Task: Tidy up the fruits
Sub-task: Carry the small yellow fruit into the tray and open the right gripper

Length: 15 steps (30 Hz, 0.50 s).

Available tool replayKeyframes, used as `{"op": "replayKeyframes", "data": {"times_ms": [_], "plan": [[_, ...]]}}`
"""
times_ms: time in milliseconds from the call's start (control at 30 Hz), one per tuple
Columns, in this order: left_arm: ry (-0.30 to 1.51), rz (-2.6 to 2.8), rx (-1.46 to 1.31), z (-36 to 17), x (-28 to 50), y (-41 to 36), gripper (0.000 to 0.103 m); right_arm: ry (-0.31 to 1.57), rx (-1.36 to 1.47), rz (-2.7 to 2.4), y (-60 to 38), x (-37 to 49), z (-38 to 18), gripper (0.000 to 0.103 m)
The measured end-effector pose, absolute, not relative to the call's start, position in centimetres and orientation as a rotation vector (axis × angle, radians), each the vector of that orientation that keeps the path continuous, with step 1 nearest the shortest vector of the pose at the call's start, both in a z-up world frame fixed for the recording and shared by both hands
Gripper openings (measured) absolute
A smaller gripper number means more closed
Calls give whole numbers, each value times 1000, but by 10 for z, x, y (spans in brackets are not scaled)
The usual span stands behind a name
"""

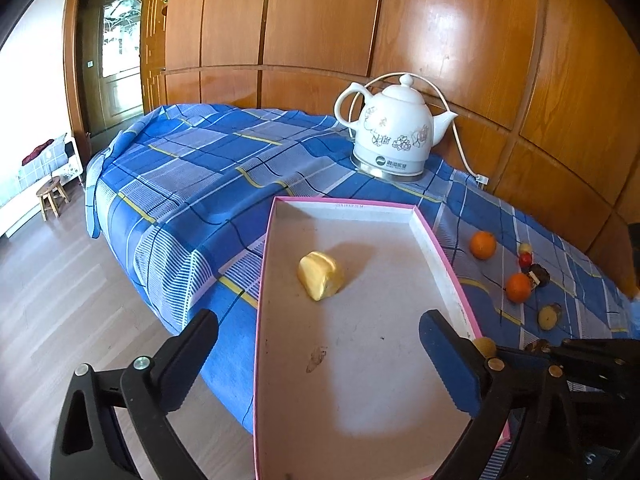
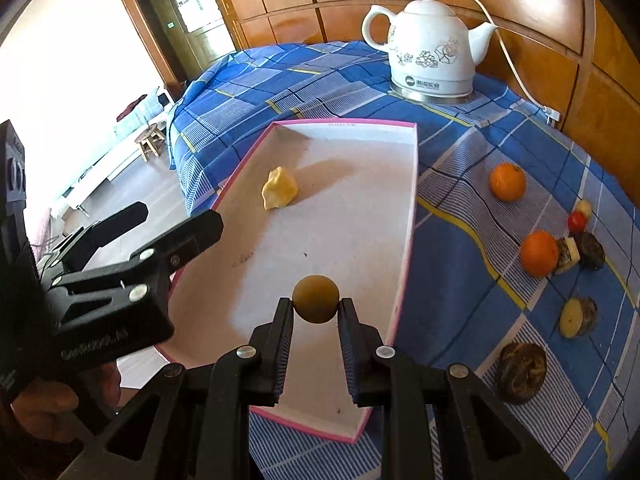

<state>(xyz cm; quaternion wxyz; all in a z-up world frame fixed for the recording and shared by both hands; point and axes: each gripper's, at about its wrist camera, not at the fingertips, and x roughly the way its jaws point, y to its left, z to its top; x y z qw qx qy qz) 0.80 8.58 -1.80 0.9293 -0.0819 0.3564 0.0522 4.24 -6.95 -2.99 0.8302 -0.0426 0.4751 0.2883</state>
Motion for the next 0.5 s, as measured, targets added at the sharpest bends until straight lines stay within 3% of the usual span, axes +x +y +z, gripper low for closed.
{"op": "replayKeyframes", "data": {"times_ms": [500], "plan": [[675, 116, -180, -7, 2, 91, 102, 1003, -81, 586, -60, 57, -36, 28]]}}
